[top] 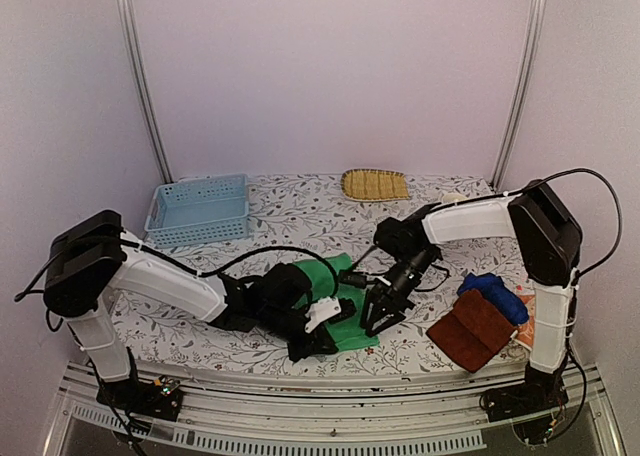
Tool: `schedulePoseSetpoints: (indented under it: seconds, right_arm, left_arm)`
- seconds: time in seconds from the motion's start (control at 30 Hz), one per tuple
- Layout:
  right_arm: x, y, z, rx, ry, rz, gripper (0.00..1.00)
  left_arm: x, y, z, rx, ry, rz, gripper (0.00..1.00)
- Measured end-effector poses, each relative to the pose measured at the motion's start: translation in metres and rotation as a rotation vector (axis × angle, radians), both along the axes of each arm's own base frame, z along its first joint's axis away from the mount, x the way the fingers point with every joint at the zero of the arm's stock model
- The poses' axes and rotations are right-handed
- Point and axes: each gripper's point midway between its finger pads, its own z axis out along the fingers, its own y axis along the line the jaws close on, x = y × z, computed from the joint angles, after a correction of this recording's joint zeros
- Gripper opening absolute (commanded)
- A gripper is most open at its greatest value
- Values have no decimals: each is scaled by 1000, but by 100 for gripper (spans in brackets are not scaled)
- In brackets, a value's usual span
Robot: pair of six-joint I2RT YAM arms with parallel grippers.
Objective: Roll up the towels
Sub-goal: Roll the towel at the center of the board.
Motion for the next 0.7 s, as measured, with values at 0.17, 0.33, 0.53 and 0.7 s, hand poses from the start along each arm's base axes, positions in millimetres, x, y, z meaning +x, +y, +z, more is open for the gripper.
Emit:
schedulePoseSetpoints:
  seconds: [0.17, 0.33, 0.53, 0.7]
  right_arm:
    - [7, -10, 45, 102, -154, -34, 47]
    - [4, -21, 50, 126, -307, -60, 45]
    - [-3, -14, 17, 66, -479, -1, 44]
    - [-15, 2, 6, 63, -602, 74, 43]
  left_arm:
    - [2, -7, 8, -44, 189, 26, 0]
    - [8, -9, 7, -61, 364, 63, 0]
    - [12, -15, 2, -55, 532, 93, 0]
    - [12, -8, -6, -61, 647, 146, 0]
